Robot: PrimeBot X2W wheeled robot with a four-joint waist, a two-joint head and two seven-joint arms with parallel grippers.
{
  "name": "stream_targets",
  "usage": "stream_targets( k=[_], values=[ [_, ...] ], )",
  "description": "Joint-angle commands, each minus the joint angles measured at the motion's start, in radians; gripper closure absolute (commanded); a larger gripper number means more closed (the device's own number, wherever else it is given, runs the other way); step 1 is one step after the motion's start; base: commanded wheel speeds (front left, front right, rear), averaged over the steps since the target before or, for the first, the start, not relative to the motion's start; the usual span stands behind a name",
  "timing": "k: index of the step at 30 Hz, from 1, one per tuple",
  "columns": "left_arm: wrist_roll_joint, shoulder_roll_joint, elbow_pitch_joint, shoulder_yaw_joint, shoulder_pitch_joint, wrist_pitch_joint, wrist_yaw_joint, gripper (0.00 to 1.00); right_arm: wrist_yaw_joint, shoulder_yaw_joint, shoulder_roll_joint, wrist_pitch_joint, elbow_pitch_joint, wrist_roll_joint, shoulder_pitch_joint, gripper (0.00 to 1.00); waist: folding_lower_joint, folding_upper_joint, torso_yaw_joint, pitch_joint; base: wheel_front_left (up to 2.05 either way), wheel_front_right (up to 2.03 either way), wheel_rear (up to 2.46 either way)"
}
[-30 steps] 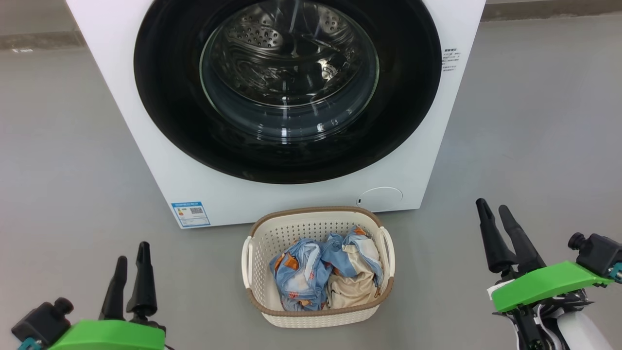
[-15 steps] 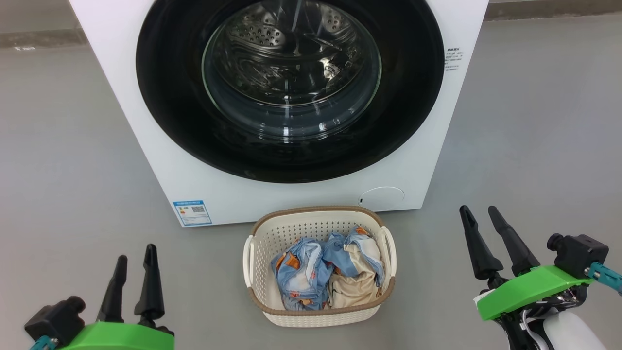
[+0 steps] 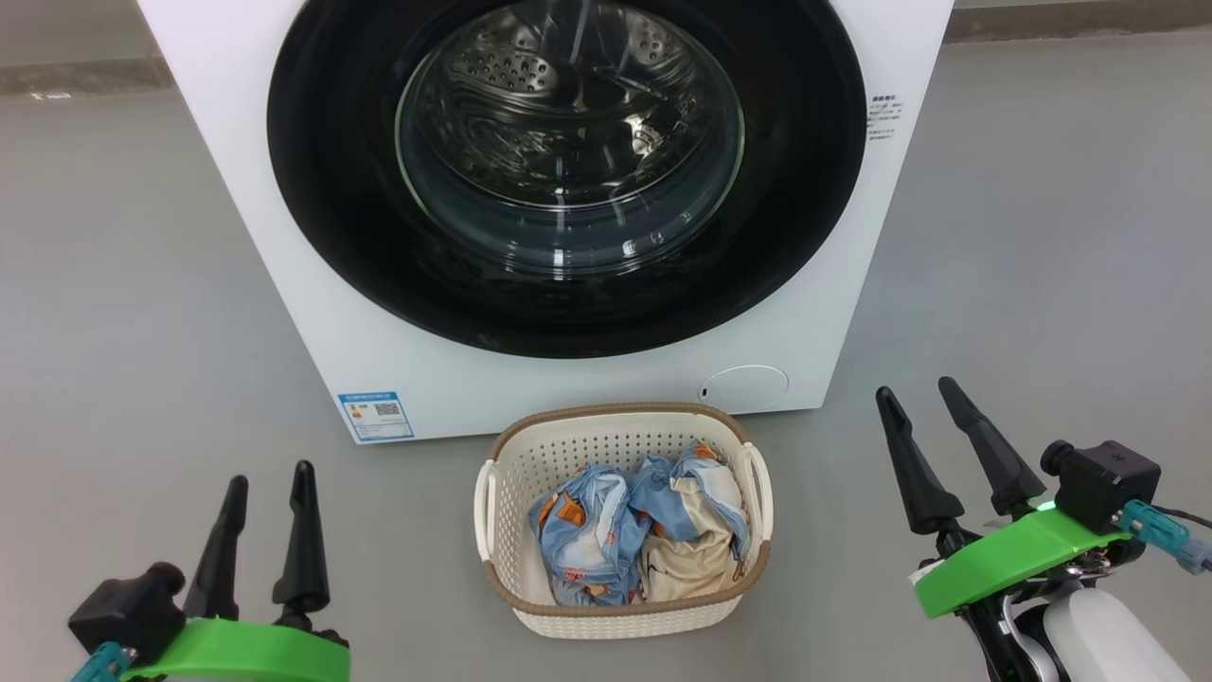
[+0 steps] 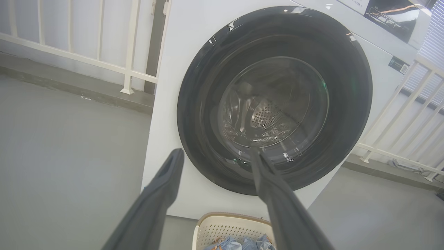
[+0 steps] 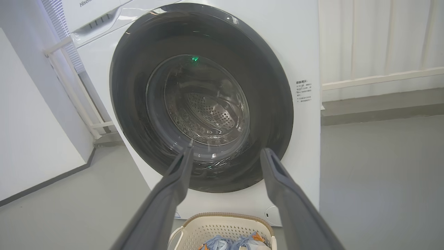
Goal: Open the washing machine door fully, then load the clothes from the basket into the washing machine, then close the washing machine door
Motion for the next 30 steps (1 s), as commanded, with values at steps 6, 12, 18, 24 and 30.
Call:
stream_targets(
  k=[6,12,18,24,30],
  values=[
    [0.081,0.014,-0.014,0.025,-0.049,-0.028,-0.005,0.00,0.005,0.036,-0.027,-0.030,-0.029,-0.069,-0.045,0.00,0.0000,0.0000,-0.003,-0.002,0.00,0.00,0.00],
    [0.148,0.014,-0.014,0.024,-0.052,-0.046,-0.007,0.00,0.006,0.049,-0.041,-0.047,-0.036,-0.123,-0.048,0.00,0.0000,0.0000,-0.005,-0.005,0.00,0.00,0.00],
    [0.181,0.014,-0.015,0.023,-0.052,-0.056,-0.009,0.00,0.006,0.047,-0.049,-0.056,-0.041,-0.148,-0.049,0.00,0.0000,0.0000,-0.008,-0.006,0.00,0.00,0.00],
    [0.182,0.013,-0.014,0.023,-0.052,-0.056,-0.011,0.00,0.006,0.045,-0.049,-0.056,-0.040,-0.146,-0.049,0.00,0.0000,0.0000,-0.011,-0.003,0.00,0.00,0.00],
    [0.181,0.012,-0.013,0.024,-0.052,-0.056,-0.012,0.00,0.006,0.043,-0.047,-0.056,-0.042,-0.147,-0.048,0.00,0.0000,0.0000,-0.013,-0.002,0.00,0.00,0.00]
  ],
)
